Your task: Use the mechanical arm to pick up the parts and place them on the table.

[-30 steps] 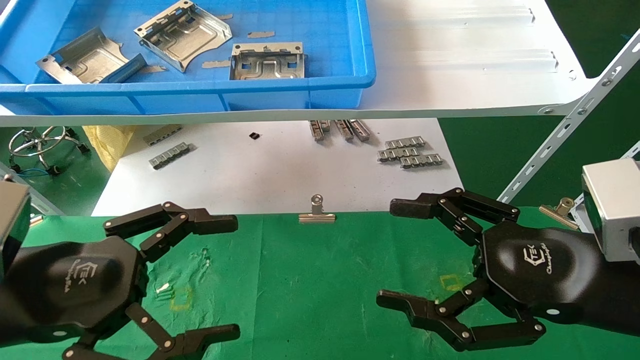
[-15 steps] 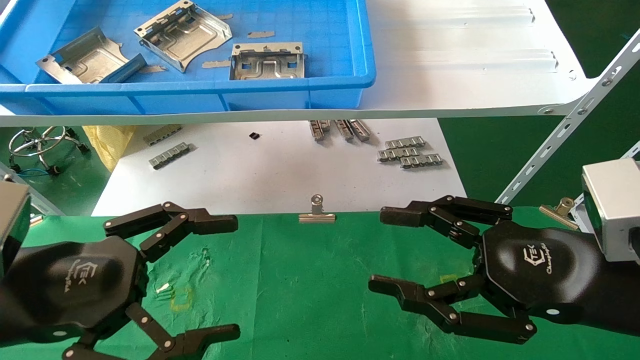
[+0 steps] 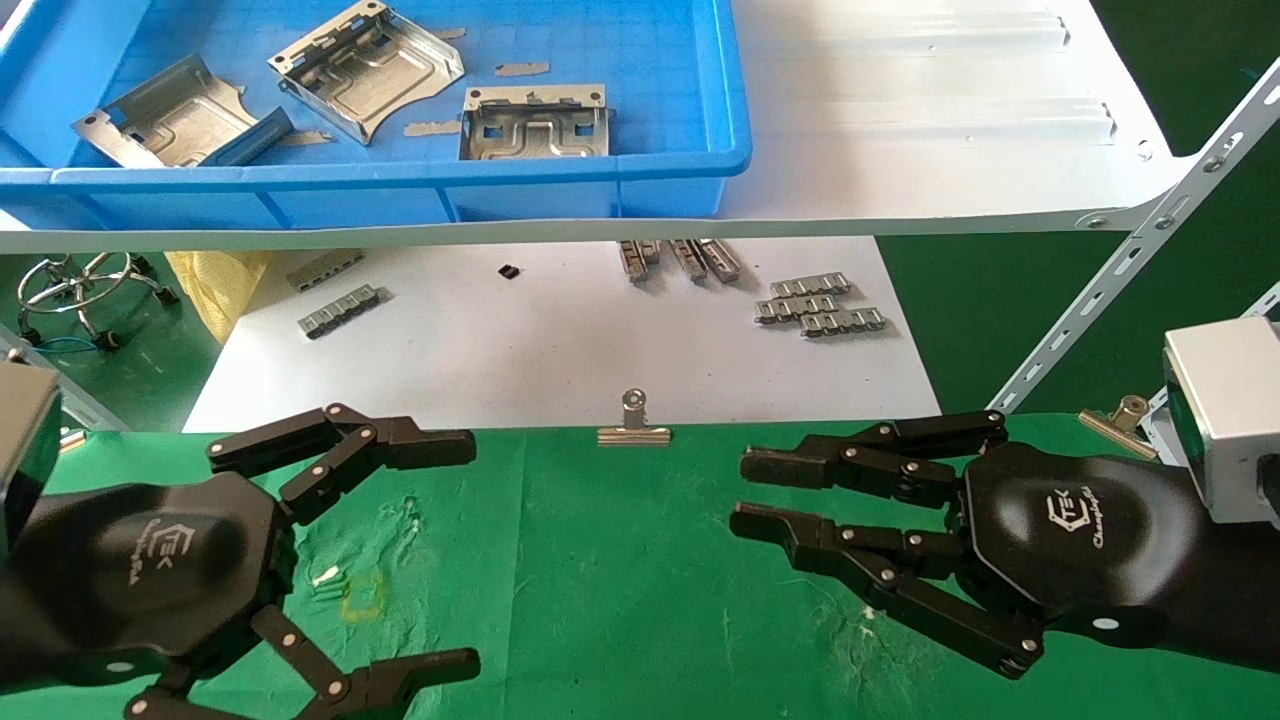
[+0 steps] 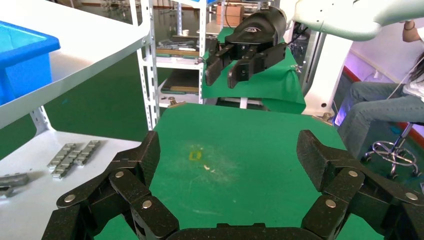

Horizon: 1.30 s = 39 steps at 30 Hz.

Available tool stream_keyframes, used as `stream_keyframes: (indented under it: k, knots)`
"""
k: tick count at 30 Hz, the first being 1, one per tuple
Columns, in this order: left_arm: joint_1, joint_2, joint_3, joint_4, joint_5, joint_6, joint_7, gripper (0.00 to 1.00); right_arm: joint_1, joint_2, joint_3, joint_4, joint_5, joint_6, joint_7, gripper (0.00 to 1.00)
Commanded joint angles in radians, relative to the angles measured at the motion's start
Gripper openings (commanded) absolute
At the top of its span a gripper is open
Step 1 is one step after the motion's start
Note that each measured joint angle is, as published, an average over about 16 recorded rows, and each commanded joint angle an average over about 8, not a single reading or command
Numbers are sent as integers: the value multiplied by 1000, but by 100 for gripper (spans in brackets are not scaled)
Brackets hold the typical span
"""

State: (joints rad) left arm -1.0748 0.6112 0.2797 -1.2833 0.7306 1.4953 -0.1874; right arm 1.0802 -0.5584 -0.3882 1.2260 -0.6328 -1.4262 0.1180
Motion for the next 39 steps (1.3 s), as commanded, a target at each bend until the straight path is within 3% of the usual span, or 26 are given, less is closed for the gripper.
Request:
stream_keyframes:
  k: [1, 9, 15, 19, 23, 29, 30, 37, 39]
  knots:
    - [0, 0, 0, 0, 0, 0, 0, 100, 0, 0, 0, 0, 0, 0, 0, 0]
    - [-34, 8, 1, -8, 12, -6, -2, 100, 0, 0, 0, 0, 0, 0, 0, 0]
    - [-254, 78, 32, 63, 107, -30, -26, 100, 0, 0, 0, 0, 0, 0, 0, 0]
    - [-484, 179, 82, 252, 233, -61, -17, 100, 0, 0, 0, 0, 0, 0, 0, 0]
    - [-699, 303, 134, 513, 383, -170, 23, 100, 0, 0, 0, 0, 0, 0, 0, 0]
    - [-891, 451, 202, 844, 562, -392, 79, 99, 0, 0, 0, 0, 0, 0, 0, 0]
    - [-913, 469, 211, 888, 583, -423, 86, 92, 0, 0, 0, 0, 0, 0, 0, 0]
    - [-1023, 532, 273, 1116, 699, -547, 101, 6, 0, 0, 0, 0, 0, 0, 0, 0]
    - [-1047, 536, 295, 1154, 732, -550, 97, 0, 0, 0, 0, 0, 0, 0, 0, 0]
